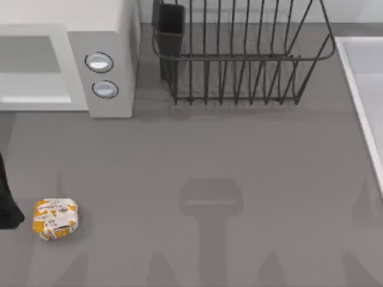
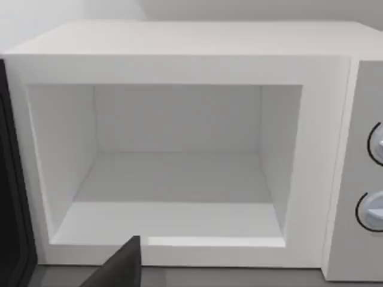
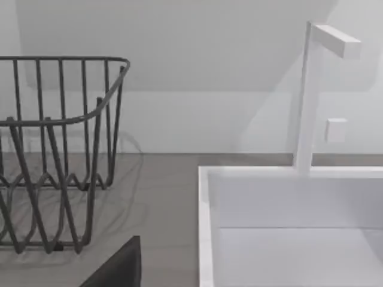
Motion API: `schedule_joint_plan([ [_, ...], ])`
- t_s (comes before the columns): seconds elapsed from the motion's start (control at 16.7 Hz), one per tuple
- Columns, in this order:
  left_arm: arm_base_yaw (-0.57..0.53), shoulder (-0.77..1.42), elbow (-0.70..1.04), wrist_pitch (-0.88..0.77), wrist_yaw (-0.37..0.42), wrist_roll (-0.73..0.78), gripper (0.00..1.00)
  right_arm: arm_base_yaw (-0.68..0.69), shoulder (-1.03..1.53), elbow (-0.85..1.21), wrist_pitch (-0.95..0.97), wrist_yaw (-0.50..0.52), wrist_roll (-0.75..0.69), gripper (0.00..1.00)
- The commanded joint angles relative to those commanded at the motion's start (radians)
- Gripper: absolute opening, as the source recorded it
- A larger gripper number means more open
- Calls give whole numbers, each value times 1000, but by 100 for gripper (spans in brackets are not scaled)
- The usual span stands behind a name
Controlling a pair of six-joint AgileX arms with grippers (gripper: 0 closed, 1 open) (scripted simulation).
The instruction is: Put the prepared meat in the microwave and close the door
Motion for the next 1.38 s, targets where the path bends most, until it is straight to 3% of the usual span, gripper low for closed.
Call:
schedule_joint_plan([
  [0.24, -10, 34, 31, -27, 0, -10, 100, 0, 0, 0, 0, 0, 0, 100],
  [0.48, -57, 225, 190, -165, -1, -63, 100, 0, 0, 0, 0, 0, 0, 100],
  [1.08, -198, 1238, 776, -710, -9, -290, 100, 0, 0, 0, 0, 0, 0, 100],
  [1.38, -234, 1560, 966, -905, -6, -391, 100, 0, 0, 0, 0, 0, 0, 100],
])
